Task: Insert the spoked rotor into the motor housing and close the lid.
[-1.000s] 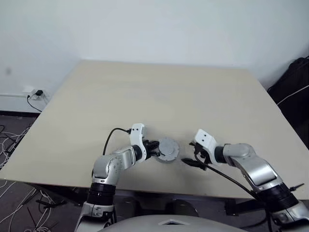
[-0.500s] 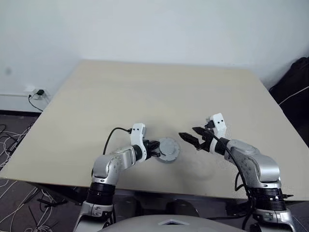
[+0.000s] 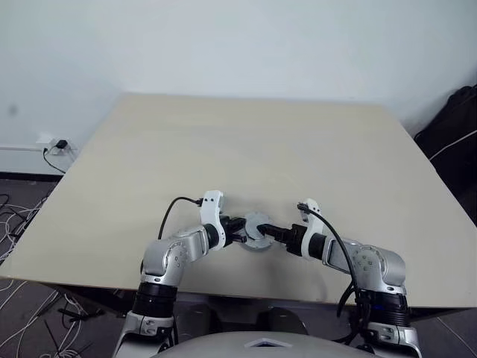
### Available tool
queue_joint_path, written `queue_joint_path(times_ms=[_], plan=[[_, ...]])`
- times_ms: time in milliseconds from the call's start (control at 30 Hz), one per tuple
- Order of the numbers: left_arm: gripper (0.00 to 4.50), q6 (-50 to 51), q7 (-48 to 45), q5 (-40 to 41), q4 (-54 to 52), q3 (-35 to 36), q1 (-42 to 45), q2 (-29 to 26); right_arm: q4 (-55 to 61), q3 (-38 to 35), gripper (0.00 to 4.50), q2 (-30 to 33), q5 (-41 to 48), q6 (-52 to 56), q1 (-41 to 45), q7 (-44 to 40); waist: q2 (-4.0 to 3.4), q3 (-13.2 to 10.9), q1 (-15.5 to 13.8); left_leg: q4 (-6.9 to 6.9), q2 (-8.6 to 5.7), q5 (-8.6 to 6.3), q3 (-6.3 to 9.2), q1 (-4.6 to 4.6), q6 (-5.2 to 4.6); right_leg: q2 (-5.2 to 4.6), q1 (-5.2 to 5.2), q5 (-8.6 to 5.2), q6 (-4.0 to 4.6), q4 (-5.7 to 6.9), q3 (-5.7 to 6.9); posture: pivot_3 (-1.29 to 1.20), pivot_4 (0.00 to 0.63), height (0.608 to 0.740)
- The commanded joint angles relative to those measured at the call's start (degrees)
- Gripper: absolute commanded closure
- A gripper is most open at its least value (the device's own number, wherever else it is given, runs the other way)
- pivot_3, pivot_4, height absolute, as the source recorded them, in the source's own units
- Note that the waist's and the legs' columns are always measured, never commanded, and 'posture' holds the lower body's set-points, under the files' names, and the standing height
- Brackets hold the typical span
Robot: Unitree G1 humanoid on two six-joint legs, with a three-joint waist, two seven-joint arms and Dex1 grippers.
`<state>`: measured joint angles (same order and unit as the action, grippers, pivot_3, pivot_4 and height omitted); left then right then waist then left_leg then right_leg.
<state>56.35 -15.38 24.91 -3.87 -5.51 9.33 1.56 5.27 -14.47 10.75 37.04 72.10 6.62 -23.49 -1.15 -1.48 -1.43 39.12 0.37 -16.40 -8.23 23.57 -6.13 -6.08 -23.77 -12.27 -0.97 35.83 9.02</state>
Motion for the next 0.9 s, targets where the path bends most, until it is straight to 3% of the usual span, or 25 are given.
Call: queue_joint_path(times_ms=[33,267,533,633,833,900], plan=[[4.50,0.4,-0.1,-0.3,0.1,-0.7,-0.6,-0.4,-0.5,-2.6,0.02,-1.1,2.8,2.4,1.1,1.0,-0.01,0.0,0.1,0.00,0.00,0.00,0.00,0.00,0.00,0.00,0.00,0.00,0.00,0.00,0.00,0.00,0.000,0.740],[4.50,0.3,-0.4,-0.3,0.1,-1.1,-0.8,-0.5,-0.9,-9.4,0.02,-6.0,9.7,8.1,1.5,1.5,-0.05,0.0,0.5,0.00,0.00,0.00,0.00,0.00,0.00,0.00,0.00,0.02,-0.01,0.01,-0.01,0.00,0.000,0.740],[4.50,0.2,-0.6,-0.3,0.2,-1.3,-0.9,-0.5,0.8,-11.4,0.02,-9.7,12.1,10.0,1.3,3.5,-0.14,0.0,0.8,-0.01,0.01,0.00,0.00,0.00,0.01,0.03,-0.02,0.05,-0.07,0.04,-0.01,0.00,0.000,0.740],[4.50,0.2,-0.6,-0.3,0.2,-1.3,-0.9,-0.5,1.3,-10.7,0.61,-9.8,12.1,10.9,0.8,3.9,-0.17,0.0,0.8,-0.01,0.01,0.00,0.00,0.00,0.01,0.03,-0.02,0.04,-0.07,0.04,-0.02,0.00,0.000,0.740],[4.50,0.0,-0.5,-0.2,-0.1,-1.3,-1.3,-0.5,1.6,-9.2,2.53,-8.7,11.9,12.4,-0.2,3.4,-0.31,0.1,0.9,-0.02,0.00,0.00,-0.01,-0.01,0.01,0.03,-0.02,0.04,-0.06,0.04,-0.03,0.00,0.000,0.740],[4.50,0.0,-0.3,-0.2,-0.2,-1.2,-1.6,-0.4,1.5,-8.9,2.86,-8.3,12.0,12.5,-0.2,3.4,-0.33,0.1,0.8,-0.02,0.00,0.01,-0.01,-0.05,0.01,0.03,0.01,0.01,-0.08,0.04,-0.03,0.00,0.000,0.740]])
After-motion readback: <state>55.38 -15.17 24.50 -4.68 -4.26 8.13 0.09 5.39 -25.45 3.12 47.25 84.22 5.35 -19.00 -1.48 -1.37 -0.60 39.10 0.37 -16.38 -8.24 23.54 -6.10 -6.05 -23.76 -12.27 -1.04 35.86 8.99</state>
